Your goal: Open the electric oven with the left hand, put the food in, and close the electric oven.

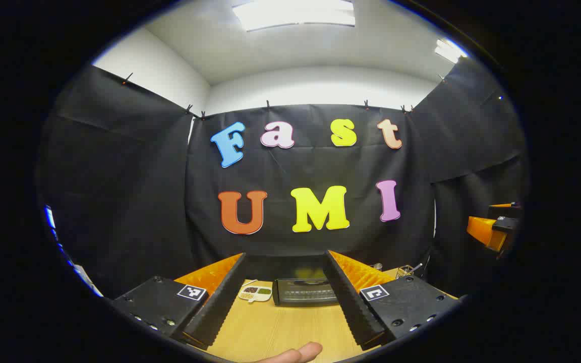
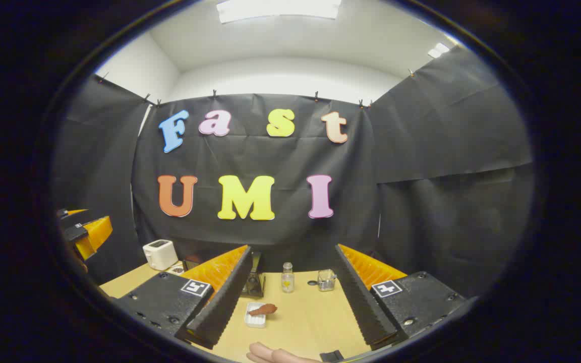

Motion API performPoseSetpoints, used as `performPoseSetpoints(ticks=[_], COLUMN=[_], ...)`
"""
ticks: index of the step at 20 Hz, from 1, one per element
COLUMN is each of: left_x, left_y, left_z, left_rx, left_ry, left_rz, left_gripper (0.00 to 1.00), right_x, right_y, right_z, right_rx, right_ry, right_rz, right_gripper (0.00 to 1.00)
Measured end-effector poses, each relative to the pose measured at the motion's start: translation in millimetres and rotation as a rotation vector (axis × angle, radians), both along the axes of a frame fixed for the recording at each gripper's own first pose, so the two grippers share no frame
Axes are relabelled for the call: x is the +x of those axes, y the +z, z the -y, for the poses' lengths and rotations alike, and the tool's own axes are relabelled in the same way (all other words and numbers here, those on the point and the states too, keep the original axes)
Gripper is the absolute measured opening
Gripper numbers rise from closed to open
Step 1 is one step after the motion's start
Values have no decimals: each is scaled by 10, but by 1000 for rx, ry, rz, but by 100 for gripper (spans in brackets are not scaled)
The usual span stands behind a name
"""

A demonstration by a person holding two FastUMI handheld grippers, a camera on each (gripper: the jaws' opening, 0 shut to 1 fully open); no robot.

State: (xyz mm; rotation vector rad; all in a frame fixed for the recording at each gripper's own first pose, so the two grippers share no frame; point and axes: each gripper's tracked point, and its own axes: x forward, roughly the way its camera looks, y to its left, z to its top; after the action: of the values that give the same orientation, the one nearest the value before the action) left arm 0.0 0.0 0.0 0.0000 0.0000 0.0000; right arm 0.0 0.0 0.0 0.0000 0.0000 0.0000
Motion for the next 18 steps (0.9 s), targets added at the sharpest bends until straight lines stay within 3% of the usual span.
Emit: performPoseSetpoints(ticks=[9, 13, 18], left_x=[68, 336, 857], left_y=[-338, -425, -439], left_z=[112, 214, 374], left_rx=[15, -20, -37], left_ry=[7, -31, -61], left_rz=[-18, -29, -21], left_gripper=[95, 95, 95], right_x=[210, 439, 724], right_y=[-276, -336, -149], right_z=[208, 310, 395], right_rx=[0, 35, -3], right_ry=[7, 19, 6], right_rz=[23, -2, 43], right_gripper=[100, 100, 100])
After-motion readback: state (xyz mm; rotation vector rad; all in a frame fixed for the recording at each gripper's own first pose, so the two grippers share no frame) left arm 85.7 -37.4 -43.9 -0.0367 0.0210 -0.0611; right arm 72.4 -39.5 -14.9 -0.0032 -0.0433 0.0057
